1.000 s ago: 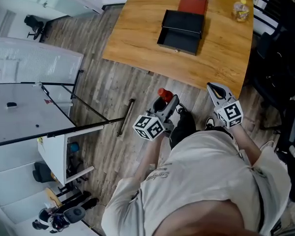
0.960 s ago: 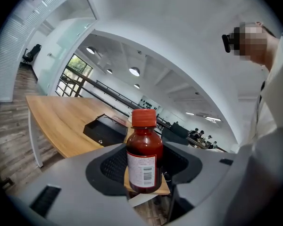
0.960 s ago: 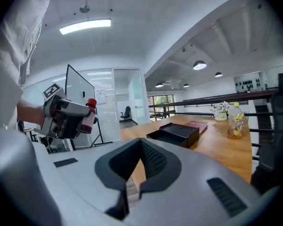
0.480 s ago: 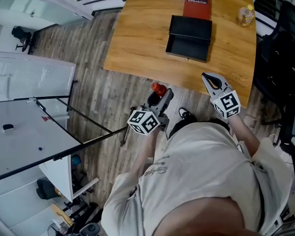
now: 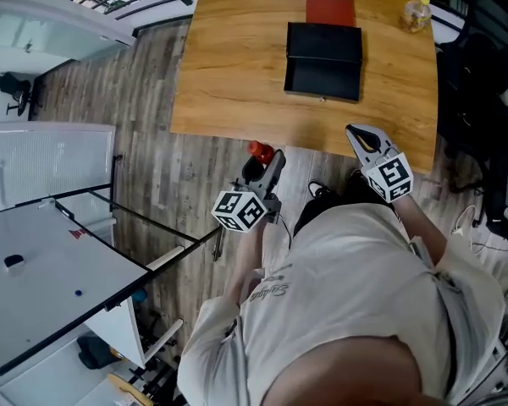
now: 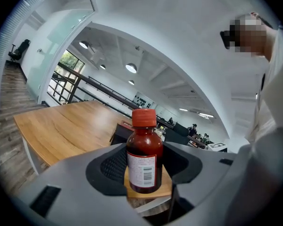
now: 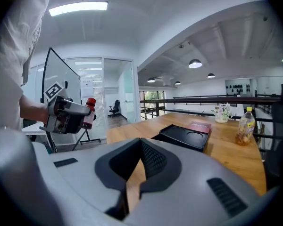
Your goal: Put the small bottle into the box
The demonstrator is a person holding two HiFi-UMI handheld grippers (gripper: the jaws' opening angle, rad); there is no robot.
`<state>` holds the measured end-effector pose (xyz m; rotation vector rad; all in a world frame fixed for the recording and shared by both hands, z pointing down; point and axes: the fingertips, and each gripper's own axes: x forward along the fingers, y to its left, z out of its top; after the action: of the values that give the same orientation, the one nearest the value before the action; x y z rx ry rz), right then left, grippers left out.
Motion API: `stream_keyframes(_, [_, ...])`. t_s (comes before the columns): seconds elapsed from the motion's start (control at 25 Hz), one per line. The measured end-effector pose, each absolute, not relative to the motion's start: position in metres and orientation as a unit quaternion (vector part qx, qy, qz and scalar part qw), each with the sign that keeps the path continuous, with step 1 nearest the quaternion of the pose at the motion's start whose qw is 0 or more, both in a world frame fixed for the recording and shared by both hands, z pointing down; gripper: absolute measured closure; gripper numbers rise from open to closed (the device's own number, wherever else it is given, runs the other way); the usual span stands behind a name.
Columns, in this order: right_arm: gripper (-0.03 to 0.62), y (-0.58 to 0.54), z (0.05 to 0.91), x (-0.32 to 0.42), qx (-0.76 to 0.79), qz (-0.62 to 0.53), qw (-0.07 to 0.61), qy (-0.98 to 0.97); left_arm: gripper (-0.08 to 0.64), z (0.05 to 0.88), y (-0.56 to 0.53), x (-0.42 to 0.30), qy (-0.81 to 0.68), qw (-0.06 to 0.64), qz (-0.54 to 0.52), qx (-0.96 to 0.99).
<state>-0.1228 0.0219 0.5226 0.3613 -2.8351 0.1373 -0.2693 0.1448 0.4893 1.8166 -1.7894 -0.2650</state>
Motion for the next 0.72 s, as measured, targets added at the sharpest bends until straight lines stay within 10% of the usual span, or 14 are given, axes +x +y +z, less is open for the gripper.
stream_keyframes(0.72, [0.598, -0.093, 0.531, -0.165, 0.128, 0.026, 0.102, -0.986, 0.333, 0.484, -0.022, -0.270, -0.609, 0.307, -0.021, 0.731])
